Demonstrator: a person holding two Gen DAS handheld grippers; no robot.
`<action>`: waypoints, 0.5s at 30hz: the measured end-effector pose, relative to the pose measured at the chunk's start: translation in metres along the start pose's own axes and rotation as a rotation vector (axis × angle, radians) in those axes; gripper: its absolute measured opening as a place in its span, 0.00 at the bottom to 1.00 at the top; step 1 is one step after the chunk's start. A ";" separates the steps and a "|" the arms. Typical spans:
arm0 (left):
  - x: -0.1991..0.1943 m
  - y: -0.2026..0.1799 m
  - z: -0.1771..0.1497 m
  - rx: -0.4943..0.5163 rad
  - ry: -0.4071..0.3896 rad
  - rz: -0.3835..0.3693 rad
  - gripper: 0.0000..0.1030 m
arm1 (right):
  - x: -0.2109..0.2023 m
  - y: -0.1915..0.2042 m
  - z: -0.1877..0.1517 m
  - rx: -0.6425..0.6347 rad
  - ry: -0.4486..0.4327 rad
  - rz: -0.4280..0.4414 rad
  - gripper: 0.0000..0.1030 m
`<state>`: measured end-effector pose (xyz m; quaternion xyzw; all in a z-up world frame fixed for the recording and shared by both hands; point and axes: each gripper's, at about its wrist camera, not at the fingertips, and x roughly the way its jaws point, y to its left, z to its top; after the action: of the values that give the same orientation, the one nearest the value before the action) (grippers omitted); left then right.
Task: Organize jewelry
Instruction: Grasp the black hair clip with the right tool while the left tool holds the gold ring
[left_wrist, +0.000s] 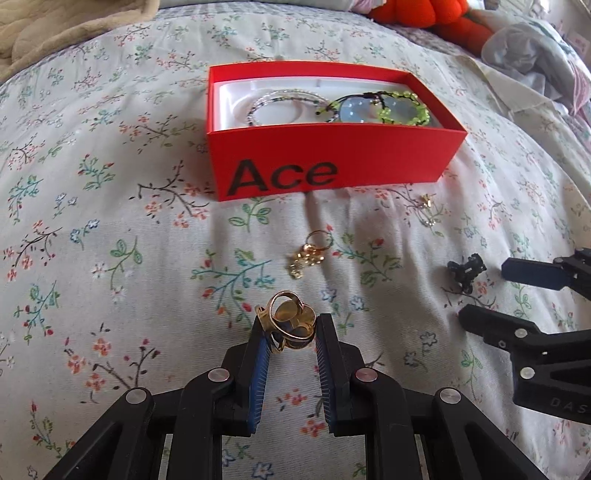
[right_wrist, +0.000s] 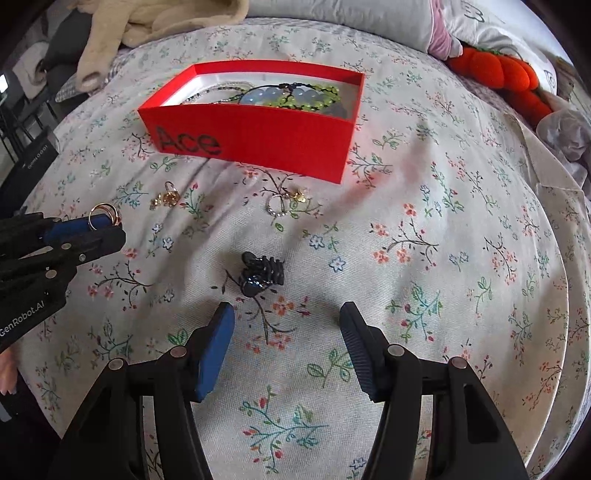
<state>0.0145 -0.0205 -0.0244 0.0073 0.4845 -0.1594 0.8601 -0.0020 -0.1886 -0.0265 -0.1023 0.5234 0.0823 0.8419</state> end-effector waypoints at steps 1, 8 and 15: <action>-0.001 0.002 0.000 -0.002 0.001 0.000 0.19 | 0.001 0.002 0.002 -0.004 -0.003 -0.001 0.60; -0.002 0.009 -0.001 -0.019 0.007 -0.004 0.19 | 0.008 0.000 0.011 0.033 -0.015 0.017 0.60; -0.002 0.009 0.000 -0.021 0.013 -0.011 0.19 | 0.009 -0.001 0.015 0.048 -0.011 0.023 0.58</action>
<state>0.0158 -0.0116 -0.0246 -0.0033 0.4918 -0.1590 0.8561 0.0149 -0.1854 -0.0284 -0.0757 0.5218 0.0797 0.8460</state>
